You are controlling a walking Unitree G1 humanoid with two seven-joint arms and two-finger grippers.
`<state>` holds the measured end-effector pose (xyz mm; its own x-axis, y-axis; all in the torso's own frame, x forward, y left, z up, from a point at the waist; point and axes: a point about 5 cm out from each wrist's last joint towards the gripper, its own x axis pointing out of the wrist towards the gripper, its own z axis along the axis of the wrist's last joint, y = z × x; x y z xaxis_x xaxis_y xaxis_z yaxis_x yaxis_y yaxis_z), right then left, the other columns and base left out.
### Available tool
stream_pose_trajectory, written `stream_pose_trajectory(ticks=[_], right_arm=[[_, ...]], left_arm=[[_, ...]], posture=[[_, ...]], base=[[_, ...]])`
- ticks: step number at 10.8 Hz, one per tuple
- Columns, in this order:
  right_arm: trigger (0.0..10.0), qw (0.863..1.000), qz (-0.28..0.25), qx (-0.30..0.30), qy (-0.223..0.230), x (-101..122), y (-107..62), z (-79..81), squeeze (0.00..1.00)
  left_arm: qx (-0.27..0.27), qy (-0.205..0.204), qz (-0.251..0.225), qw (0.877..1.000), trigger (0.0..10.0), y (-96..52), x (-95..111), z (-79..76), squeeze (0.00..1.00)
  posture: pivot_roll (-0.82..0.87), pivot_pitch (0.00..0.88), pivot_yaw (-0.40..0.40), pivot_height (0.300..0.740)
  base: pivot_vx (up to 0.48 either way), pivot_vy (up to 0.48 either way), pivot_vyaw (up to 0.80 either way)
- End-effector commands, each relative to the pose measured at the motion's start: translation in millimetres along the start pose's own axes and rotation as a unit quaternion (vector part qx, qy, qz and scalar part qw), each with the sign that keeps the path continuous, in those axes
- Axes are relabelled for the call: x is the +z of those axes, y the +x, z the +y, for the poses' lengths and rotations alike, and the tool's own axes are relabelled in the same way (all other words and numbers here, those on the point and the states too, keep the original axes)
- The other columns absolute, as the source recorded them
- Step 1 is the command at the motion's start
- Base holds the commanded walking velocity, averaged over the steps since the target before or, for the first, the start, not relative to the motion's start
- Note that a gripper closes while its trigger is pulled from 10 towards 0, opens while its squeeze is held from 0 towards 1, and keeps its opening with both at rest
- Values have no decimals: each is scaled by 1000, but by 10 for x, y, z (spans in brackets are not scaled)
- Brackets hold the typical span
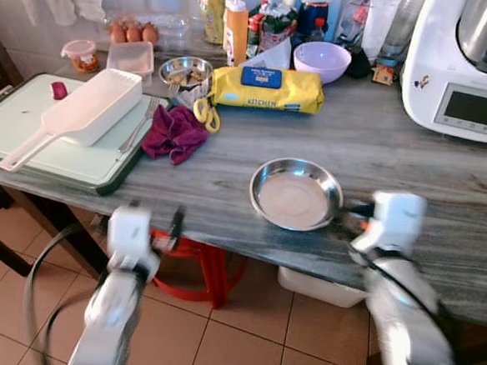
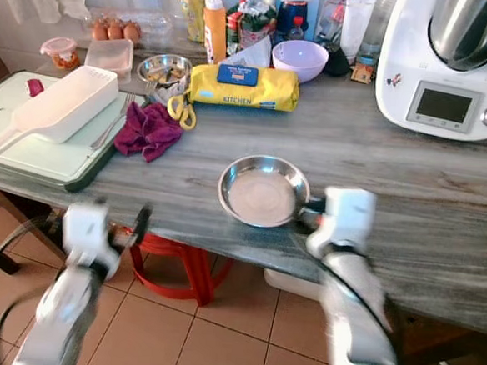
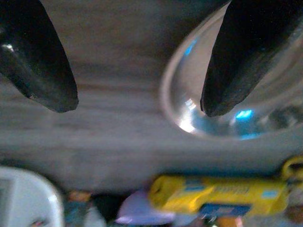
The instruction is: Setting the table
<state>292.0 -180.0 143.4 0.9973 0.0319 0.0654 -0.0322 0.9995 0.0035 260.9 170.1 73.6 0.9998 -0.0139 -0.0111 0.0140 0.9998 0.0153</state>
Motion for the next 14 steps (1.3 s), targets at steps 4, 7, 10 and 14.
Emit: stream_pose_trajectory(ticks=[4,7,10,14], right_arm=[[10000,1000,-13,6,6,62,17,95,0],[10000,1000,-19,3,2,83,33,102,0],[10000,999,-29,-20,-3,43,-76,94,0],[10000,997,-32,-38,-55,11,-147,25,0]], left_arm=[[10,-10,-12,1000,10000,38,101,-4,0],[11,-25,-15,1000,10000,61,163,-20,0],[20,-8,-5,1000,10000,-7,90,53,0],[47,16,3,999,10000,-117,42,180,0]], posture=[[-47,117,35,740],[-45,119,36,740],[-50,124,43,740],[-49,127,33,740]], base=[[0,0,-394],[0,0,-781],[0,0,-521],[0,0,0]])
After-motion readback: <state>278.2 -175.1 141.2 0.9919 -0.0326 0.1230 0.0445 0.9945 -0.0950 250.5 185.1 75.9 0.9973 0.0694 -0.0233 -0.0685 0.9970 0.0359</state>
